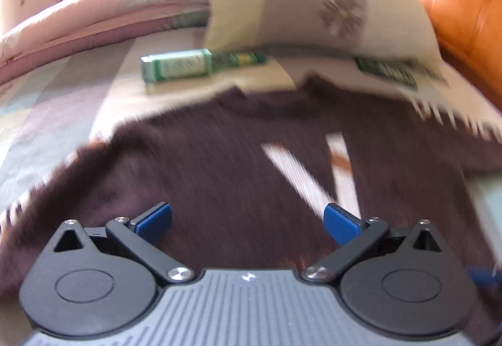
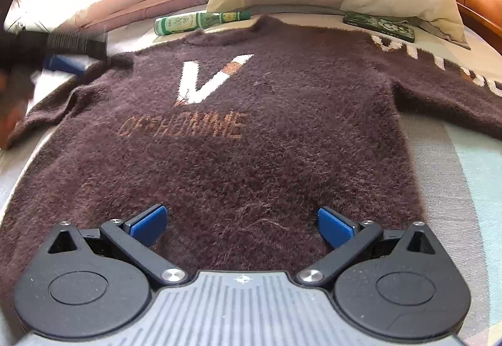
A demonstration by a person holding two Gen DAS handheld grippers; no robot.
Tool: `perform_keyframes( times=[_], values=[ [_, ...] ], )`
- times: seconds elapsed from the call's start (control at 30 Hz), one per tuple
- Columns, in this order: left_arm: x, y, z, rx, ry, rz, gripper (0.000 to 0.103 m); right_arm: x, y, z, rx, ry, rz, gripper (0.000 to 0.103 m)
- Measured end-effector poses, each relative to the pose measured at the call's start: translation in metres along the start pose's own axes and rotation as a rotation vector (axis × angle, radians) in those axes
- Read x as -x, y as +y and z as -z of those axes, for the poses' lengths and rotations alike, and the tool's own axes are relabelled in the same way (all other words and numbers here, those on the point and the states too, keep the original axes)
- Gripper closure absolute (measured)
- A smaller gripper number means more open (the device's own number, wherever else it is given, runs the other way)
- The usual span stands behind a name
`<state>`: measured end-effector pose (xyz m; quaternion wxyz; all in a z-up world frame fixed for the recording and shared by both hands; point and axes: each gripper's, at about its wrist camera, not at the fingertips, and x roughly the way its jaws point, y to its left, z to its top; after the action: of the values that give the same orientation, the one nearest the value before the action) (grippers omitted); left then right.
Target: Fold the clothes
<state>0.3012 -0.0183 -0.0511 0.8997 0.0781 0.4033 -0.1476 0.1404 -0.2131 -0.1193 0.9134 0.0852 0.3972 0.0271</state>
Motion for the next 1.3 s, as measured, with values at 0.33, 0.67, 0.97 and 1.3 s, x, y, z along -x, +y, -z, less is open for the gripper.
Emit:
perform_keyframes(
  times=[0.33, 0.67, 0.97, 1.3],
  values=[
    [0.020, -0.022, 0.093, 0.067, 0.020, -0.040, 0.001, 0.002, 0.004, 0.017, 0.130, -0.063, -0.012, 0.000],
    [0.070, -0.031, 0.146, 0.063, 0.072, -0.025, 0.001, 0.014, 0.001, 0.037, 0.177, -0.132, -0.025, 0.000],
    [0.057, -0.007, 0.091, 0.069, 0.031, 0.024, 0.001, 0.018, 0.003, 0.048, 0.183, -0.150, -0.005, 0.000],
    [0.028, 0.023, 0.094, 0.008, 0.079, 0.153, 0.001, 0.017, 0.006, 0.048, 0.173, -0.155, 0.022, 0.000]
  ],
)
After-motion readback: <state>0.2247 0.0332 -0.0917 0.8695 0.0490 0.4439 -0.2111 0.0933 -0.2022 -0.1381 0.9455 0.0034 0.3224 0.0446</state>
